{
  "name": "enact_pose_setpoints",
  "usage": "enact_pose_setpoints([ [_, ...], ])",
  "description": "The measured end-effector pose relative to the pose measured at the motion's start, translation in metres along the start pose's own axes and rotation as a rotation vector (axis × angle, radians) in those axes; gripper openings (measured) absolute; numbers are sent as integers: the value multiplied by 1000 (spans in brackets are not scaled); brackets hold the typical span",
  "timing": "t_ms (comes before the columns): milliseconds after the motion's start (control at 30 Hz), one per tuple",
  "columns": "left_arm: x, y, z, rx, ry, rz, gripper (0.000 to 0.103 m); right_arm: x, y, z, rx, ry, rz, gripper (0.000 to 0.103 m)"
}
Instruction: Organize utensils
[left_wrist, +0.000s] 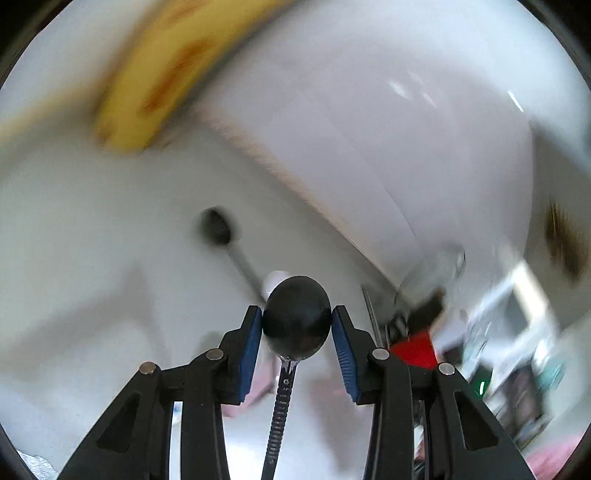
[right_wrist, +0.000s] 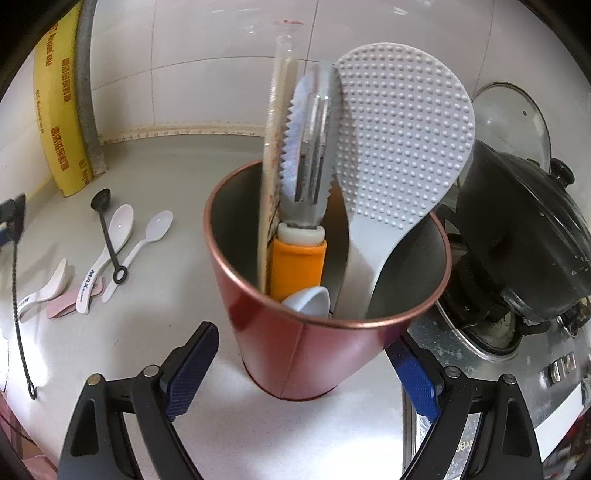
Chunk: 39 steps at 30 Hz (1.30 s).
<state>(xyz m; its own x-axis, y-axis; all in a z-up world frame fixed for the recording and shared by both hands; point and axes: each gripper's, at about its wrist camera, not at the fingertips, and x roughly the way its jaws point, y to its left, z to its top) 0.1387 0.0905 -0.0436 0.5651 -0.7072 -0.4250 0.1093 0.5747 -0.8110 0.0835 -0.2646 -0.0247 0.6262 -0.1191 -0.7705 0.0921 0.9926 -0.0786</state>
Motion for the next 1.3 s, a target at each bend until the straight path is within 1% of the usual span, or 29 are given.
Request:
enact_pose_setpoints([
  [33, 2, 12, 2, -52, 5, -9, 40, 0, 4, -2, -4, 0, 3, 93],
  [67, 2, 29, 4, -114, -2, -17, 40, -1, 6, -2, -10, 0, 5, 93],
  [100, 0, 42, 7, -155, -20, -10, 40, -2, 10, -4, -14, 1, 7, 93],
  [167, -1, 53, 11, -176, -16, 4, 40, -2, 14, -5, -24, 1, 8, 93],
  [200, -2, 54, 14, -166, -6, 44, 40, 0, 15, -4, -28, 3, 8, 93],
  [300, 0, 53, 21, -117, 24, 128, 40, 0, 21, -5, -38, 5, 9, 93],
  [400, 0, 61, 25, -137, 47, 177, 40, 0, 25, -7, -45, 6, 6, 93],
  [433, -2, 62, 27, -136, 48, 211, 40, 0, 26, -7, -45, 7, 5, 93],
  [467, -2, 65, 25, -128, 49, 234, 40, -3, 23, -12, -43, 8, 6, 93],
  [533, -5, 61, 25, -88, 55, 305, 40, -2, 24, -15, -41, 10, 3, 93],
  [600, -6, 62, 27, -87, 49, 331, 40, -1, 24, -12, -39, 12, 0, 93],
  [700, -12, 70, 30, -125, 28, 356, 40, 0, 25, -8, -37, 12, 1, 93],
  [767, -20, 68, 28, -118, 23, 401, 40, -1, 24, -8, -35, 12, 1, 93],
  [833, -18, 58, 24, -74, 59, 449, 41, -1, 24, -8, -39, 12, 0, 93],
  [867, -10, 53, 24, -43, 85, 467, 41, 0, 24, -8, -41, 11, -1, 93],
  [900, -6, 49, 21, -13, 106, 483, 45, 0, 24, -8, -41, 11, 0, 93],
  [933, 0, 42, 18, 34, 122, 516, 46, 0, 24, -8, -39, 11, 0, 93],
  [967, 5, 38, 18, 67, 129, 551, 48, 0, 24, -8, -37, 11, 1, 93],
  [1067, 17, 29, 19, 116, 145, 623, 48, 1, 24, -7, -38, 12, 2, 93],
  [1133, 28, 22, 18, 173, 166, 698, 48, 2, 23, -6, -38, 10, 5, 93],
  [1167, 31, 19, 17, 194, 173, 722, 48, 2, 23, -7, -39, 10, 5, 93],
  [1200, 38, 14, 15, 238, 184, 764, 39, 2, 22, -7, -40, 9, 7, 93],
  [1233, 45, 8, 12, 289, 196, 802, 38, 2, 22, -7, -41, 7, 8, 93],
  [1300, 51, 2, 10, 327, 202, 826, 38, 3, 20, -7, -38, 5, 13, 93],
])
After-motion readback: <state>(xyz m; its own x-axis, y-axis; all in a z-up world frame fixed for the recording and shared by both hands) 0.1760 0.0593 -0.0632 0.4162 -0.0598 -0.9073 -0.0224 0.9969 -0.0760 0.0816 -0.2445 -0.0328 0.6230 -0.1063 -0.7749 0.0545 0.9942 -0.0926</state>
